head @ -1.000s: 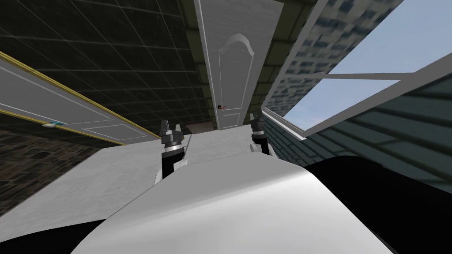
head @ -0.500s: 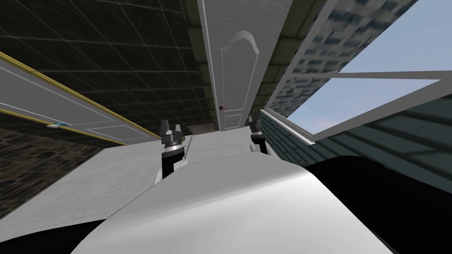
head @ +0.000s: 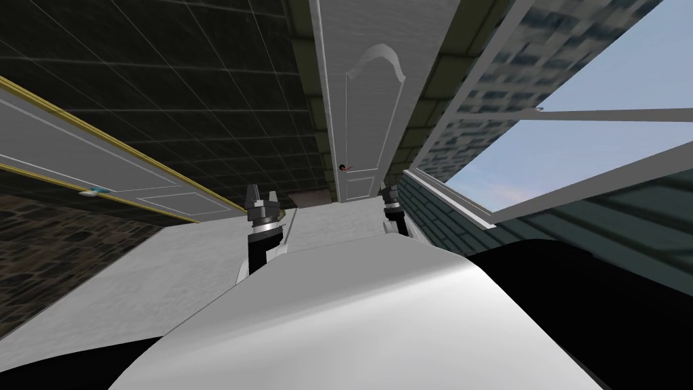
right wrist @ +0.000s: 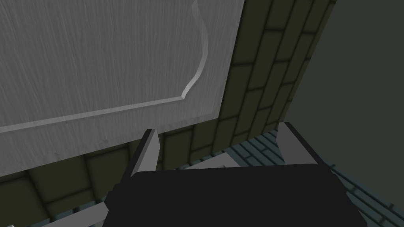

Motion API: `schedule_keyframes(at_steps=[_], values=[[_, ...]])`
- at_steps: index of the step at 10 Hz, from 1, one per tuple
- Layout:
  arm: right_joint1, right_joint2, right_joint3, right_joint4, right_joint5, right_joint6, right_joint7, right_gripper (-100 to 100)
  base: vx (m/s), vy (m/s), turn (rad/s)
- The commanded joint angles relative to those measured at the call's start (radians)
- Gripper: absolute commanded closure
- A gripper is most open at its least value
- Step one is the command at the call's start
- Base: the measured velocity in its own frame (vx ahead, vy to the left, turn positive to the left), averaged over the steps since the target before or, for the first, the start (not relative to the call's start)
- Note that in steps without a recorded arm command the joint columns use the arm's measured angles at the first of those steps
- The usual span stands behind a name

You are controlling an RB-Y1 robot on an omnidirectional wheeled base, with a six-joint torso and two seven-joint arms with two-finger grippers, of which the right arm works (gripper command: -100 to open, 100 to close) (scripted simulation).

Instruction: Pull the door open

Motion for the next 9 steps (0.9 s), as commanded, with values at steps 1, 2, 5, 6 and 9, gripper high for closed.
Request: schedule_keyframes(at_steps=[1,2,5,6,9], values=[[-0.013,-0.005,-0.008,0.038,0.005,-0.006,-0.008,-100,0.102,0.044,0.038],[-0.020,-0.009,-0.014,0.061,0.008,-0.009,-0.013,-100,0.094,0.029,0.036],[-0.042,-0.019,-0.031,0.131,0.017,-0.020,-0.029,-100,0.105,0.044,0.040],[-0.049,-0.023,-0.036,0.155,0.020,-0.024,-0.034,-100,0.113,0.043,0.039],[-0.072,-0.034,-0.054,0.230,0.030,-0.035,-0.050,-100,0.100,0.043,0.039]])
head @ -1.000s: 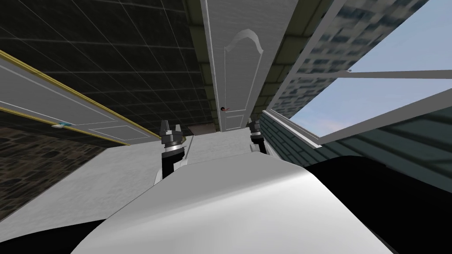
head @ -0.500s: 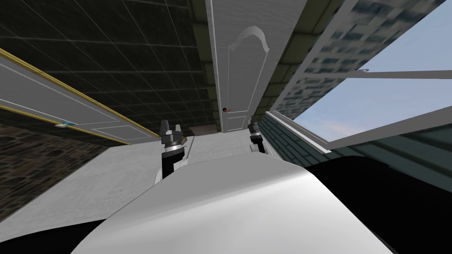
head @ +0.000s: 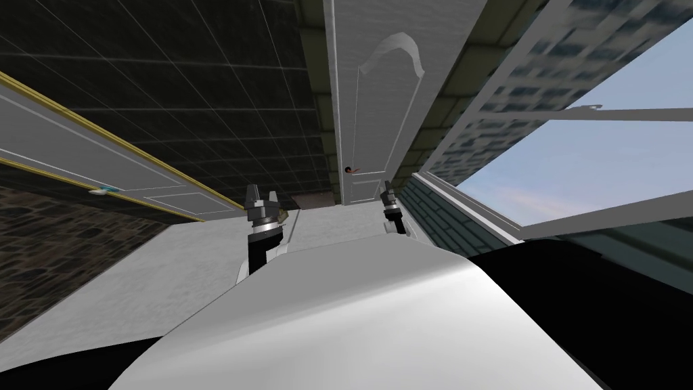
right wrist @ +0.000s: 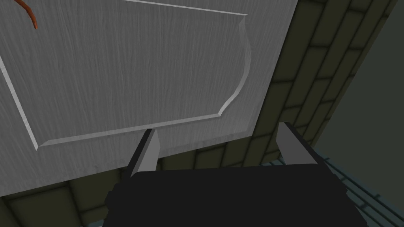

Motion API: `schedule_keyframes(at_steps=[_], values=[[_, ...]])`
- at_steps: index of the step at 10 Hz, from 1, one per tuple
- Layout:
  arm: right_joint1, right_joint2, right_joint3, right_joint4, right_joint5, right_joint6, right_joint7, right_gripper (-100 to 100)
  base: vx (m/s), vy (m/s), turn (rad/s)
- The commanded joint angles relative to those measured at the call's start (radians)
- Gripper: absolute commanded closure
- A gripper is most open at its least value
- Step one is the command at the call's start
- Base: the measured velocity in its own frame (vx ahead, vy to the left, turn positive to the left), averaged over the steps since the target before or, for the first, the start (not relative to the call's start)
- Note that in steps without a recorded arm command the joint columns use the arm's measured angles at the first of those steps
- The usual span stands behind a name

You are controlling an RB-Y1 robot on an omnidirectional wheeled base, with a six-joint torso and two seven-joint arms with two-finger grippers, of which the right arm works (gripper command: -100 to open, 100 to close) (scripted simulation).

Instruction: Pull the door open

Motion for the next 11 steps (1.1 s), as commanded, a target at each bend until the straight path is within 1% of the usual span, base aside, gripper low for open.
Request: schedule_keyframes(at_steps=[1,11], values=[[-0.012,-0.005,-0.008,0.034,0.006,0.000,-0.009,-100,0.099,0.046,0.044],[-0.091,-0.042,-0.069,0.290,0.040,-0.039,-0.065,-100,0.105,0.042,0.044]])
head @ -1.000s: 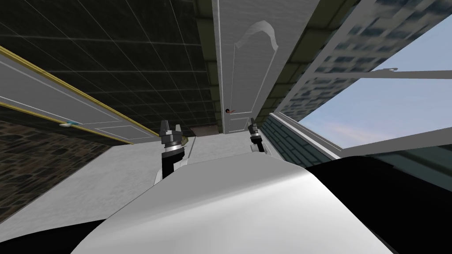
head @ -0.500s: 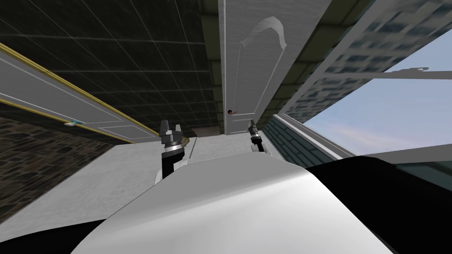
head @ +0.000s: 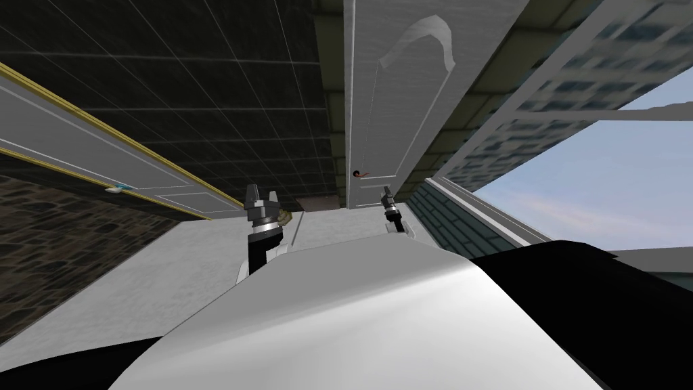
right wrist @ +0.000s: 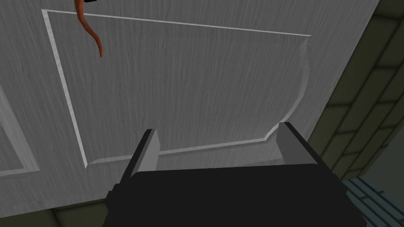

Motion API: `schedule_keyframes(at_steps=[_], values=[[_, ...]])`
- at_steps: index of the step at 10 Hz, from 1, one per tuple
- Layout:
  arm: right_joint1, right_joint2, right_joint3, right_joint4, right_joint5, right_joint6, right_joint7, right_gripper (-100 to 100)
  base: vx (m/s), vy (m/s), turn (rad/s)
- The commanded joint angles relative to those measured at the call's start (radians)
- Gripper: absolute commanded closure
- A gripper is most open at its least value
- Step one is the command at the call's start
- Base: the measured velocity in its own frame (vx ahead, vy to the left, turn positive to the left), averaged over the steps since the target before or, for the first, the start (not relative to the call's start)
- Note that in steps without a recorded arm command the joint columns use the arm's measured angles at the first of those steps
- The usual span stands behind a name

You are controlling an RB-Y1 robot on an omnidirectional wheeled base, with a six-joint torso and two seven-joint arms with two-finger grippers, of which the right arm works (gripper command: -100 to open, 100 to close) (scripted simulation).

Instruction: Pull the door open

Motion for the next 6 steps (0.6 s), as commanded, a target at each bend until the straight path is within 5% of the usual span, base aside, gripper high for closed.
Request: schedule_keyframes(at_steps=[1,6], values=[[-0.006,-0.005,-0.009,0.036,0.006,-0.007,-0.010,-100,0.111,0.043,0.039],[-0.044,-0.023,-0.038,0.160,0.022,-0.026,-0.037,-100,0.104,0.041,0.041]])
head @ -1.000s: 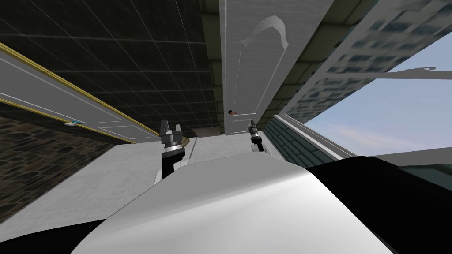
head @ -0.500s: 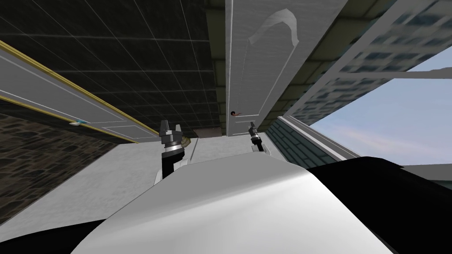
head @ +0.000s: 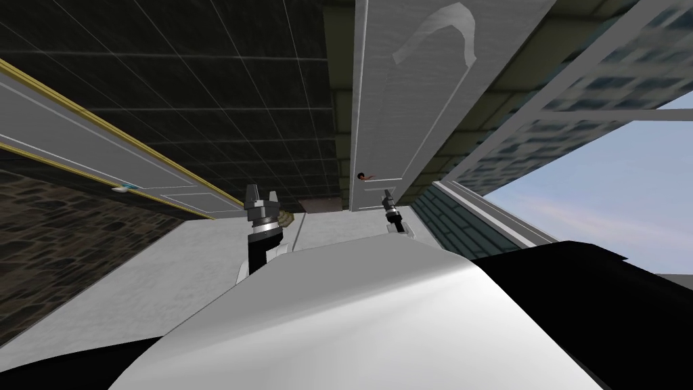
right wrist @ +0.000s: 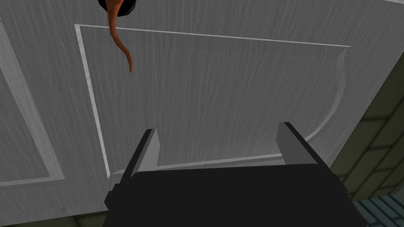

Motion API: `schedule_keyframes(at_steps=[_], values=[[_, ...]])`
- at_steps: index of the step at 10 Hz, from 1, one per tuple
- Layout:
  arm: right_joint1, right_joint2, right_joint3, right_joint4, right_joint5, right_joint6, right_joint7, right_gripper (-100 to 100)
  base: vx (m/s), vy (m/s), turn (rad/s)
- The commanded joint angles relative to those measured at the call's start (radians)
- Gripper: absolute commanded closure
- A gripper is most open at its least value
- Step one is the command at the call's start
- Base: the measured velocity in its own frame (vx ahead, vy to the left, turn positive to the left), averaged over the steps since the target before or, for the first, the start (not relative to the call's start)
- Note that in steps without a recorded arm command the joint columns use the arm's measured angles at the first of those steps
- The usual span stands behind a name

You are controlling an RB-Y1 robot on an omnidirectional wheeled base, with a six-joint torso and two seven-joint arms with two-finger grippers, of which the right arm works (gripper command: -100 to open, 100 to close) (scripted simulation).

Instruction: Pull the door open

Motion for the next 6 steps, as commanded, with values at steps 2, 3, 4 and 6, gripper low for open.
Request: schedule_keyframes(at_steps=[2,3,4,6], values=[[-0.018,-0.012,-0.015,0.060,0.007,-0.009,-0.016,-100,0.115,0.014,0.037],[-0.025,-0.015,-0.021,0.083,0.010,-0.012,-0.021,-100,0.110,0.014,0.042],[-0.032,-0.018,-0.026,0.106,0.013,-0.016,-0.026,-100,0.100,0.031,0.041],[-0.039,-0.021,-0.032,0.129,0.016,-0.019,-0.031,-100,0.059,0.031,0.020]])
